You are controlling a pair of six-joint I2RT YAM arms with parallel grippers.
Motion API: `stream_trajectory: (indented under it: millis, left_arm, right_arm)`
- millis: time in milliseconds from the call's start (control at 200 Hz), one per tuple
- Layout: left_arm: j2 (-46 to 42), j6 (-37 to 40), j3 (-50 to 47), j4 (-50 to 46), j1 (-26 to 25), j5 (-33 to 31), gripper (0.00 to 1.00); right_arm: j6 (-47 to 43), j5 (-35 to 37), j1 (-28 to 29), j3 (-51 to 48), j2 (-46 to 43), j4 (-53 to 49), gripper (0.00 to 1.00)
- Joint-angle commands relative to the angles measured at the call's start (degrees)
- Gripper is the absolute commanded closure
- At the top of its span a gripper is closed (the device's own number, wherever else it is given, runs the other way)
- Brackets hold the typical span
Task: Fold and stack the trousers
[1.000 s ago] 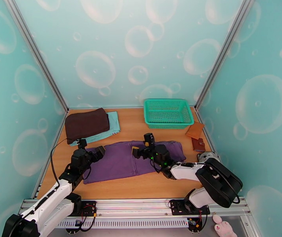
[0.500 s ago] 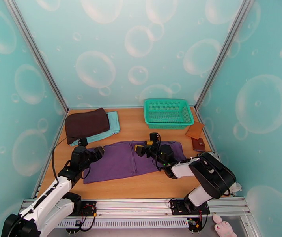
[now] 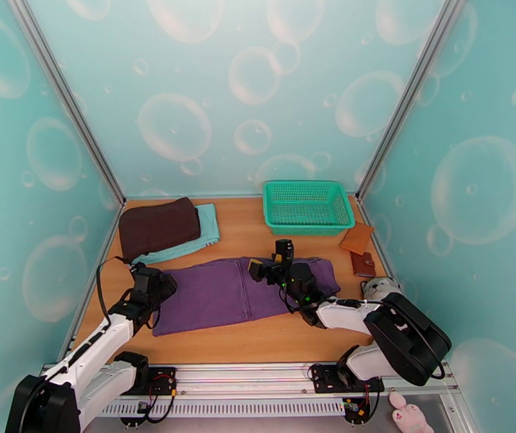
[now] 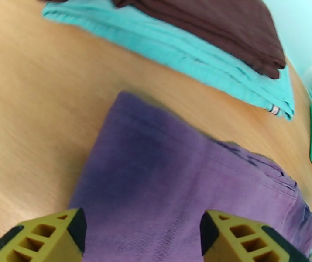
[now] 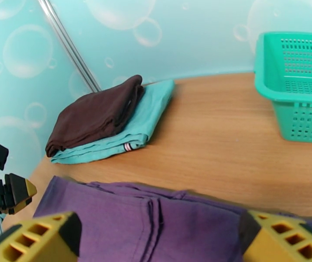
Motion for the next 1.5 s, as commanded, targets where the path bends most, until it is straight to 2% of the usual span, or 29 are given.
stream_trajectory:
  millis: [0,130,295,385,555,640,710,785,925,1055,1245,1495]
  left_arm:
    - [1.2,-4.0,-0.2,-5.0,0.6,-3.8,0.01]
    - [2.2,-4.4,-0.6,-4.9,0.2,-1.1,0.01]
    - [-6.6,-2.3,-5.0,-0.7,0.1,2.1,0.01]
    - [-6.8,-2.0,-4.4,-2.0,0.3,1.8,0.01]
    - [1.2,-3.4,-1.4,-4.5,0.6,-0.7,0.21]
    - [3.5,-3.3,-1.8,-3.6,0.6,0.5,0.22]
    - [3.2,-3.8,-2.7,-3.2,0.6,0.4,0.27]
    - [2.6,-3.8,-3.0,-3.2,0.6,0.7,0.42]
    - [1.9,-2.6,-3.6,-1.9,0.6,2.6,0.59]
    - [-0.5,-1.8,-3.0,-1.9,0.6,4.0,1.0]
    - [-4.8,0.3,5.8,-9.0,0.5,3.5,1.0]
    - [-2.9,5.3,20.3,-21.5,0.8,-3.2,1.0]
  right_arm:
    - [-1.7,-0.2,-0.1,0.0,0.2,-0.7,0.01]
    - [-1.3,-1.4,-0.5,0.5,0.7,-1.1,0.01]
    - [-0.7,-3.0,-1.1,0.6,1.5,-0.9,0.01]
    - [0.2,-4.5,-1.6,0.7,2.0,-0.5,0.01]
    - [1.0,-6.2,-2.3,0.6,2.3,0.2,0.01]
    - [1.2,-6.7,-2.8,0.6,2.0,0.2,0.01]
    - [1.3,-6.9,-3.1,0.5,2.0,0.2,0.01]
    - [1.5,-7.4,-3.3,0.5,2.4,0.4,0.01]
    - [2.2,-8.7,-3.6,1.0,3.5,0.5,0.01]
    - [3.5,-8.7,-4.3,0.7,3.6,0.9,0.01]
    - [4.7,-4.7,-4.8,-0.9,1.7,0.7,0.01]
    - [6.7,2.7,-5.3,-3.6,-2.3,0.8,0.01]
